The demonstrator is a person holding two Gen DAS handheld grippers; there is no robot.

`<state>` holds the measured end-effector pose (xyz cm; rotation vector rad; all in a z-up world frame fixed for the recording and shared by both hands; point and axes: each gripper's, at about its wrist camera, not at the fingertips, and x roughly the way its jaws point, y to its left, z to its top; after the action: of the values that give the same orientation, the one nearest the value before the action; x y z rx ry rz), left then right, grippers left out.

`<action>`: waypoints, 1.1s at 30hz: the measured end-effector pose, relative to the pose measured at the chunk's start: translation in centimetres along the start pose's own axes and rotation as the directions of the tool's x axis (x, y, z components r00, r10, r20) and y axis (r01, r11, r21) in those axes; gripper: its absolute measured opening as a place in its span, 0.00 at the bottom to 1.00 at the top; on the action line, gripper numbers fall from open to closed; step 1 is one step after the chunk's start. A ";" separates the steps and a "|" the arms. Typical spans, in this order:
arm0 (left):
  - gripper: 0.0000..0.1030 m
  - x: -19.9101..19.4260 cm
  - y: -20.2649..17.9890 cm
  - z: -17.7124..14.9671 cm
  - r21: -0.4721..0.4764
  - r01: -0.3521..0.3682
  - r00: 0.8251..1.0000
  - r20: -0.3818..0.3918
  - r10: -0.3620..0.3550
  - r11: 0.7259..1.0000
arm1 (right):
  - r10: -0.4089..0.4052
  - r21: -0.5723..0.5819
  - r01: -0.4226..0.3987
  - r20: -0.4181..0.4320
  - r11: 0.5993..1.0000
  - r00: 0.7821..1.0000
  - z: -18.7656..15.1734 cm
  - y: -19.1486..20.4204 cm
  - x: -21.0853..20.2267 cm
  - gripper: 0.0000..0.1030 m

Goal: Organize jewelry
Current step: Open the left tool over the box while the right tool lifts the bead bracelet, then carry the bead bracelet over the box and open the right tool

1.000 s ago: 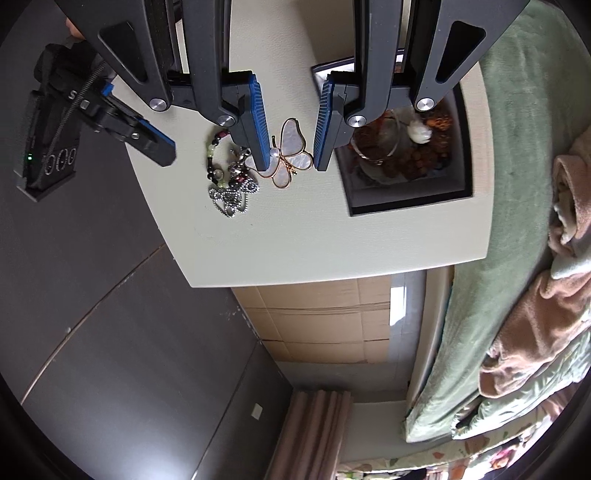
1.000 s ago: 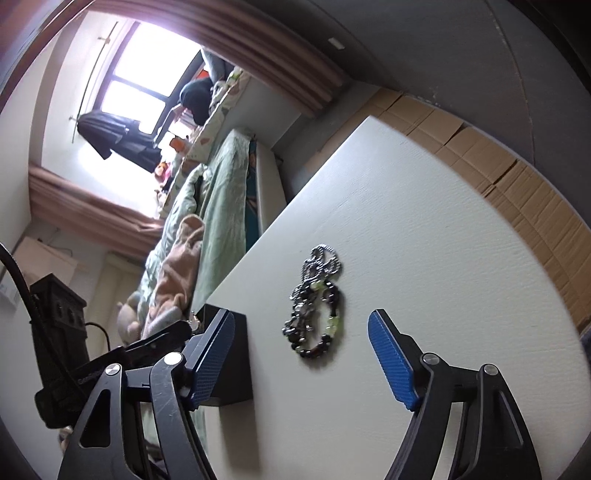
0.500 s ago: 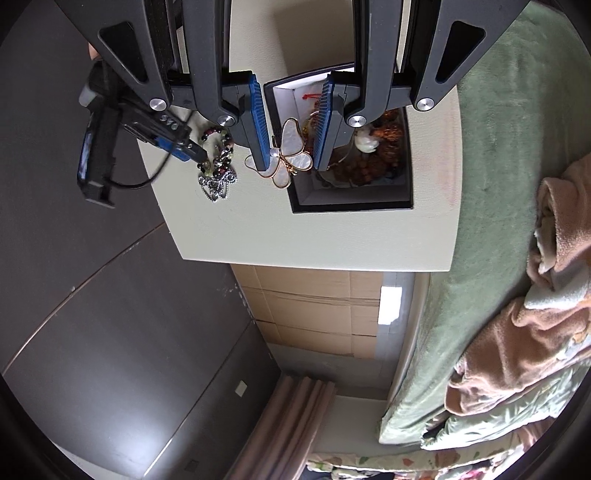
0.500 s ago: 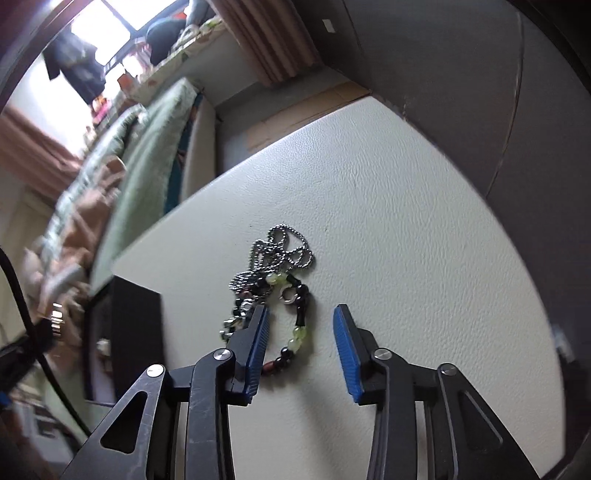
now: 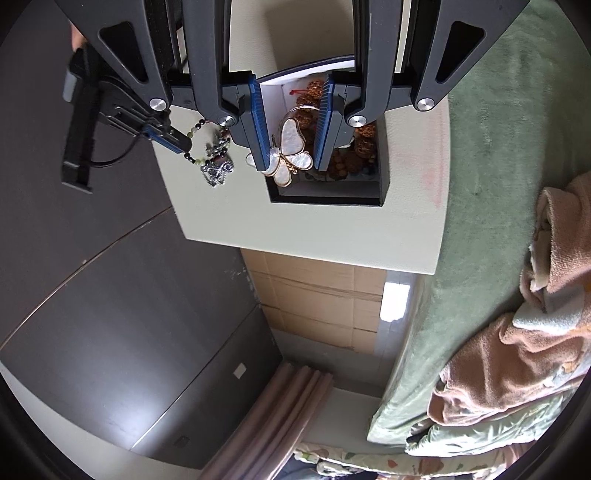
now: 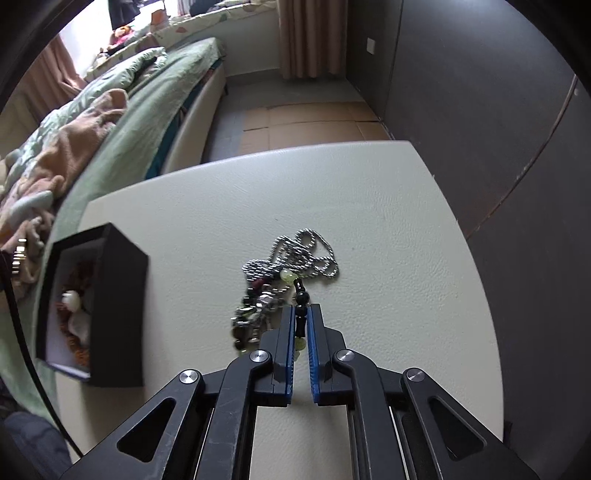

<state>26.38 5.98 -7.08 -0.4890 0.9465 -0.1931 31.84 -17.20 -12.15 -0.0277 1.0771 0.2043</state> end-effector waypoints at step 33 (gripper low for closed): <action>0.89 -5.5 6.7 0.0 -0.085 -0.087 0.985 0.140 0.099 0.993 | 0.169 -0.216 -0.140 0.124 0.966 0.978 3.3 14.4 -9.9 0.07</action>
<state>22.85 13.85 -6.35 -0.5232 0.8360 -0.0353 27.60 -4.20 -0.86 -0.1141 0.9131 0.4533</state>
